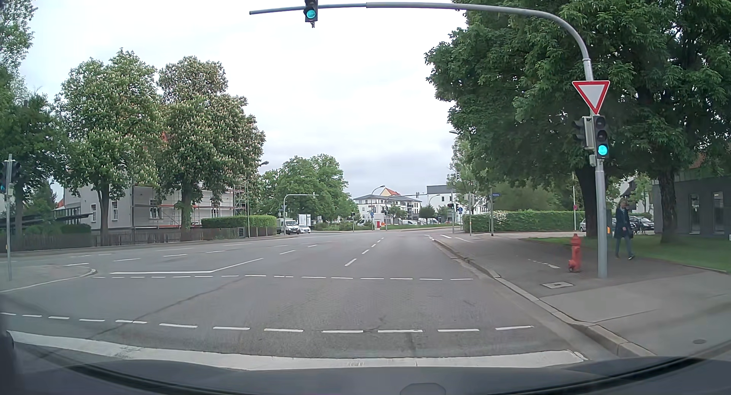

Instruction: Follow the waypoints while adhering to traffic rules and regulations

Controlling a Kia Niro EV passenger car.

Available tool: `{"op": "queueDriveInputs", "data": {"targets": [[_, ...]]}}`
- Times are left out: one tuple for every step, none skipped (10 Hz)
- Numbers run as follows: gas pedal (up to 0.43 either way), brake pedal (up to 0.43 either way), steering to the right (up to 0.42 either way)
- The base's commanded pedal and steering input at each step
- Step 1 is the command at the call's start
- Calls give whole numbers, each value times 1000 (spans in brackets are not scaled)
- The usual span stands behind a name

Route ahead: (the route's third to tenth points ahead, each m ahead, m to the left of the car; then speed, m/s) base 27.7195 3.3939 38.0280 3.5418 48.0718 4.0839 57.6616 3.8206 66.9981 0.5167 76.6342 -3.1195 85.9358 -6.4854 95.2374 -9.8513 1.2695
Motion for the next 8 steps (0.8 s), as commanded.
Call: {"op": "queueDriveInputs", "data": {"targets": [[110,0,-103],[110,0,-83],[110,0,-52],[110,0,-25],[138,0,-10],[177,0,0],[189,0,3],[209,0,3]]}}
